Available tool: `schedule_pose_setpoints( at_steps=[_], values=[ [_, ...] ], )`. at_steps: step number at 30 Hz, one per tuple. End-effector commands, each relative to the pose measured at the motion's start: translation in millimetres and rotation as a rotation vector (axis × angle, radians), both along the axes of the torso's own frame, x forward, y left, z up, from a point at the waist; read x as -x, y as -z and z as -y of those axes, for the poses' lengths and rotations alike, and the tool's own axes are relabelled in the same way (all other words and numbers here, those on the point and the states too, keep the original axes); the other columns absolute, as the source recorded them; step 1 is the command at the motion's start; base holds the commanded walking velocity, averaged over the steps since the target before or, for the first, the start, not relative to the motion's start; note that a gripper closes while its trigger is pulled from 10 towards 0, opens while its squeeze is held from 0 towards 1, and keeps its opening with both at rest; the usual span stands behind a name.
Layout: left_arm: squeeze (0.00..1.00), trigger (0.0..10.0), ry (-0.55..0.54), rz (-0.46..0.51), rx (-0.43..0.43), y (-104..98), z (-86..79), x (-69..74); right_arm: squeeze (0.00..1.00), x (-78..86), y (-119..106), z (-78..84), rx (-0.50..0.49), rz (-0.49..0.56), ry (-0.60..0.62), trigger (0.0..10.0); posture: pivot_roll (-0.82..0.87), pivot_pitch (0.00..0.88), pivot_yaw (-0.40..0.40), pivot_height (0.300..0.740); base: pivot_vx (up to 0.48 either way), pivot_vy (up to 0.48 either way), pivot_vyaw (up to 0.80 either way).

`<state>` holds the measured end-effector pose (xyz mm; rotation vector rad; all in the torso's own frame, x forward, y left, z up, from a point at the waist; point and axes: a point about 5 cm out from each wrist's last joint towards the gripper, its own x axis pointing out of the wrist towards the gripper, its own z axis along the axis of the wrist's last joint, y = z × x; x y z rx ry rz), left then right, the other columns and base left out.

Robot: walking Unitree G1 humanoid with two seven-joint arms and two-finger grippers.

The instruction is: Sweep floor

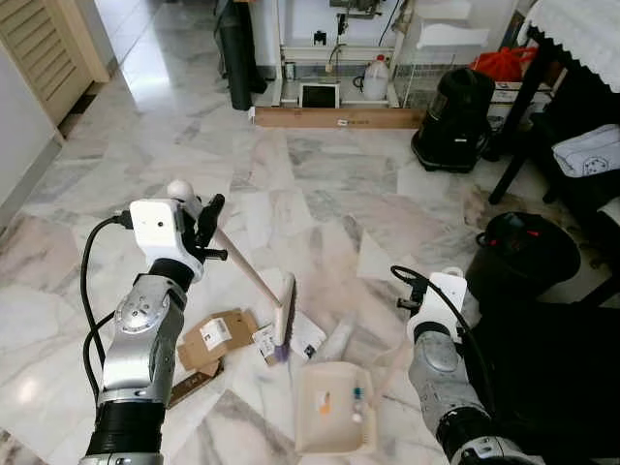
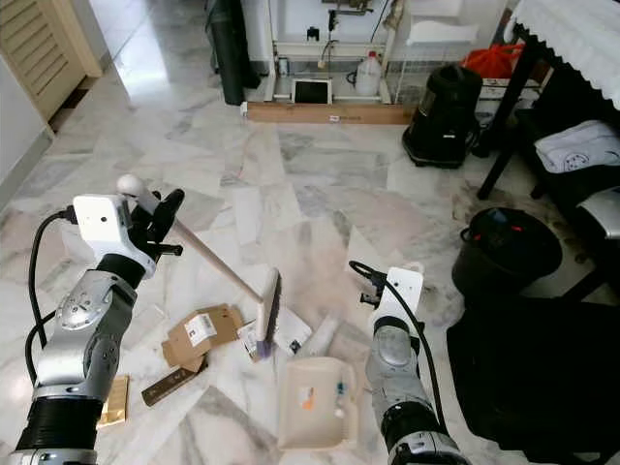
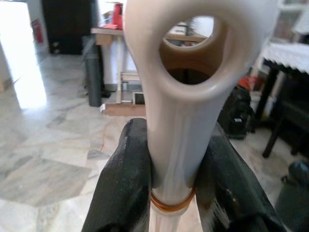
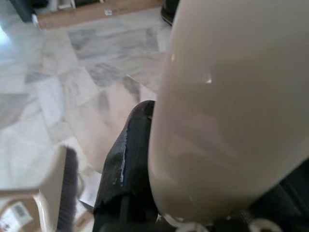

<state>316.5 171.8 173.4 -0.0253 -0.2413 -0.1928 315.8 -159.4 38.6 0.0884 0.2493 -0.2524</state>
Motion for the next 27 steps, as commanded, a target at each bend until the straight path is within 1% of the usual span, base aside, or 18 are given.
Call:
schedule_pose_setpoints(
  at_steps=[1, 2, 5, 6, 11, 16, 20, 21, 22, 27],
  values=[
    [0.00, 10.0, -0.004, 0.036, -0.035, -1, 0.5, 1.6, 0.00, -4.9, -14, 0.8, -0.029, 0.091, 0.002, 10.0, -0.03, 0.055, -0.006, 0.740, 0.000, 0.000, 0.00],
    [0.00, 10.0, -0.007, 0.035, -0.025, 0, 0.8, 1.8, 0.00, -4.5, -14, 1.1, -0.027, 0.092, 0.000, 10.0, -0.03, 0.054, -0.007, 0.740, 0.000, 0.000, 0.00],
    [0.00, 10.0, -0.012, 0.044, -0.042, 2, 2.8, 2.5, 0.00, -2.8, -15, 1.1, -0.064, 0.113, -0.012, 10.0, -0.03, 0.050, -0.010, 0.740, 0.000, 0.000, 0.00],
    [0.00, 10.0, -0.018, 0.053, -0.065, 2, 2.5, 2.7, 0.00, -1.5, -17, 2.1, -0.070, 0.125, -0.014, 10.0, -0.03, 0.048, -0.011, 0.740, 0.000, 0.000, 0.00],
    [0.00, 10.0, -0.030, 0.051, -0.086, 5, -1.3, 1.9, 0.00, 1.1, -21, 6.3, -0.066, 0.150, -0.016, 10.0, -0.04, 0.037, -0.013, 0.740, 0.000, 0.000, 0.00],
    [0.00, 10.0, -0.042, 0.052, -0.097, 9, -2.4, -1.6, 0.00, 3.0, -26, 15.1, -0.063, 0.175, -0.006, 10.0, -0.04, 0.008, -0.012, 0.740, 0.000, 0.000, 0.00],
    [0.00, 10.0, -0.060, 0.038, -0.085, 15, -3.4, -4.0, 0.00, -0.5, -31, 18.6, -0.078, 0.194, 0.013, 10.0, -0.04, 0.000, -0.009, 0.740, 0.000, 0.000, 0.00],
    [0.00, 10.0, -0.065, 0.016, -0.085, 23, -3.9, -3.2, 0.00, -3.7, -38, 18.1, -0.078, 0.226, 0.014, 10.0, -0.05, 0.000, -0.008, 0.740, 0.000, 0.000, 0.00],
    [0.00, 10.0, -0.068, 0.007, -0.085, 25, -4.1, -3.4, 0.00, -4.9, -40, 17.9, -0.078, 0.234, 0.014, 10.0, -0.05, 0.000, -0.008, 0.740, 0.000, 0.000, 0.00],
    [0.00, 10.0, -0.088, -0.019, -0.065, 33, -6.4, -7.2, 0.00, -10.9, -52, 19.0, -0.090, 0.283, 0.027, 10.0, -0.05, 0.000, -0.004, 0.740, 0.000, 0.000, 0.00]
  ],
)
